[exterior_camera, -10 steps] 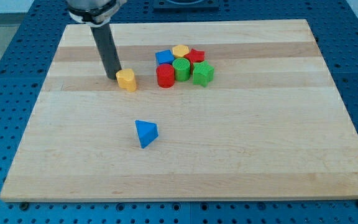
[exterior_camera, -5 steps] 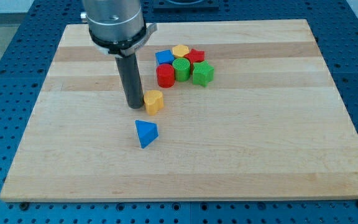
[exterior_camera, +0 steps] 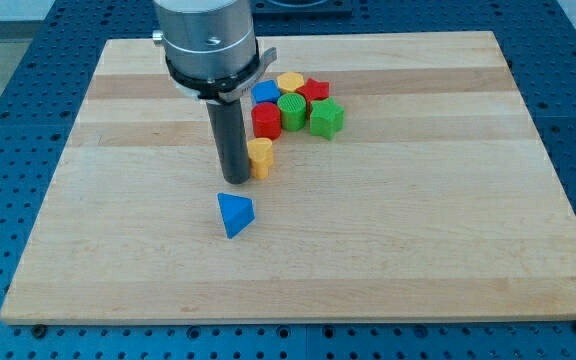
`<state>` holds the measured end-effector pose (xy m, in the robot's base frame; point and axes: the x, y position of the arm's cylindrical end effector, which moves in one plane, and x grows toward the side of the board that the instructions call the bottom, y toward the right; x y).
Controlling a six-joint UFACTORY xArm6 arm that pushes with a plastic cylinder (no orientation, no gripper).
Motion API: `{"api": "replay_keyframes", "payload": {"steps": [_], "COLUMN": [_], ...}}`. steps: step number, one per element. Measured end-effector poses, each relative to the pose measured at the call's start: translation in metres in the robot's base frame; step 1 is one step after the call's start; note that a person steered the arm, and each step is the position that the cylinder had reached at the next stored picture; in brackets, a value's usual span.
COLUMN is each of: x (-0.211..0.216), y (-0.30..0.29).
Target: Move the yellow heart closer to group of blocks
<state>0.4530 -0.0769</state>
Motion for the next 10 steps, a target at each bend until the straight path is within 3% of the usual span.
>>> {"api": "replay_keyframes", "payload": {"steps": [3, 10], "x": [-0.012, -0.034], "y": [0.032, 0.010]}}
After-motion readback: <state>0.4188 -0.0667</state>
